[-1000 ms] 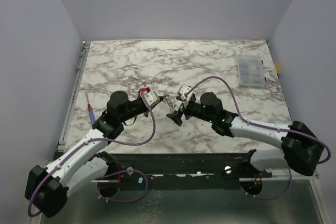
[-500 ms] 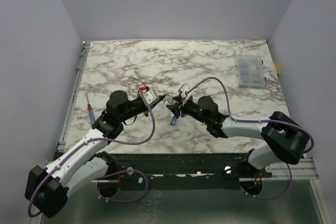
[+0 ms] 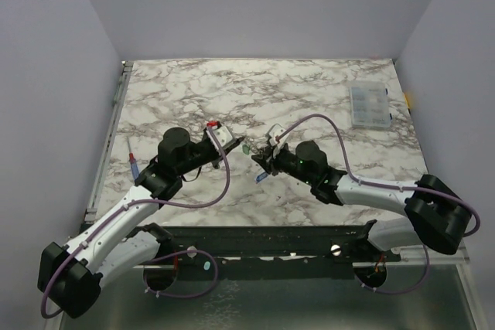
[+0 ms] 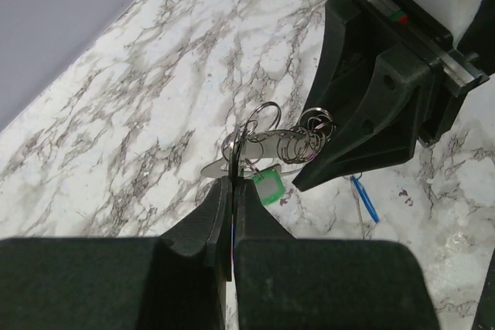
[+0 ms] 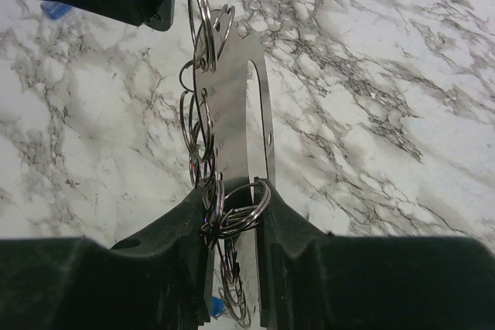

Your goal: Put the keys on the keyring

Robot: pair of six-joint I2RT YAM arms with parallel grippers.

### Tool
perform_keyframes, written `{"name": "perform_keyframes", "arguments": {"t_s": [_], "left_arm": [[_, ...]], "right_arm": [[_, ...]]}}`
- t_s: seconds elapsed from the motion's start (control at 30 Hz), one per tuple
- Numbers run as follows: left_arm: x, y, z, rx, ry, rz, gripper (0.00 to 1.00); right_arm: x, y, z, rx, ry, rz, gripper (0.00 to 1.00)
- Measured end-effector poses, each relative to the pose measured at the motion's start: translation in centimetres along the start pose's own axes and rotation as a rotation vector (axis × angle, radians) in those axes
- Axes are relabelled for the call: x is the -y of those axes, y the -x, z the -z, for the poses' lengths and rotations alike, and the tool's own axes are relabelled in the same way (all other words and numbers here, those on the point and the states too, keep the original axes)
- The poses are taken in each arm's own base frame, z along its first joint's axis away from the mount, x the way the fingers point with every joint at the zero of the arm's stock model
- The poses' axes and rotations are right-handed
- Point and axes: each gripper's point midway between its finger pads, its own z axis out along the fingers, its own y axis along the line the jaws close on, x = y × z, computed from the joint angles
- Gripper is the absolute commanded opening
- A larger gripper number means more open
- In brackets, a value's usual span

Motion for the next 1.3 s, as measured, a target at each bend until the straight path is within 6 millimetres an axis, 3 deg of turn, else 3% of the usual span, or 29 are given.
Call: {"name": "perform_keyframes", "arguments": {"t_s": [0.17,0.27,0.53,0.6,0.67,0.87,1.1,1.3], "left_arm": [[0.1,0.6,0.1,-0.041,-0.018,0.052,0.00],[1.0,0.4,0.3,-0.052,-0.048,0.113,0.00],[2.5,-0.2,0.7,-0.112,-0.025,0.476,0.00],[2.6,0.5,0.7,-0.116,-0.013,0.578,0.00],[2.5,1.8,0.3,-0.109,-0.007,0.678,0.00],[2.1,4.4,-1.7,-0.110,0.012,1.011,0.00],[2.0,4.1,-2.7,-0.143,0.074,1.336,0.00],[1.7,3.8,-4.1,-0.133,0.083,1.449,0.00]], "right_arm": [[0.3,0.6,0.8,-0.033,-0.016,0.002,0.16],[0.8,0.0,1.0,-0.070,-0.039,0.009,0.19],[1.3,-1.0,1.3,-0.121,-0.069,0.019,0.63],[1.5,-1.0,1.3,-0.123,-0.078,0.022,0.74],[1.6,-1.0,1.4,-0.125,-0.081,0.023,0.80],[1.6,-0.1,2.1,-0.108,-0.084,0.013,0.84],[2.3,1.8,4.7,-0.044,-0.142,-0.018,0.87],[4.7,5.2,8.3,0.088,-0.288,-0.052,0.87]]}}
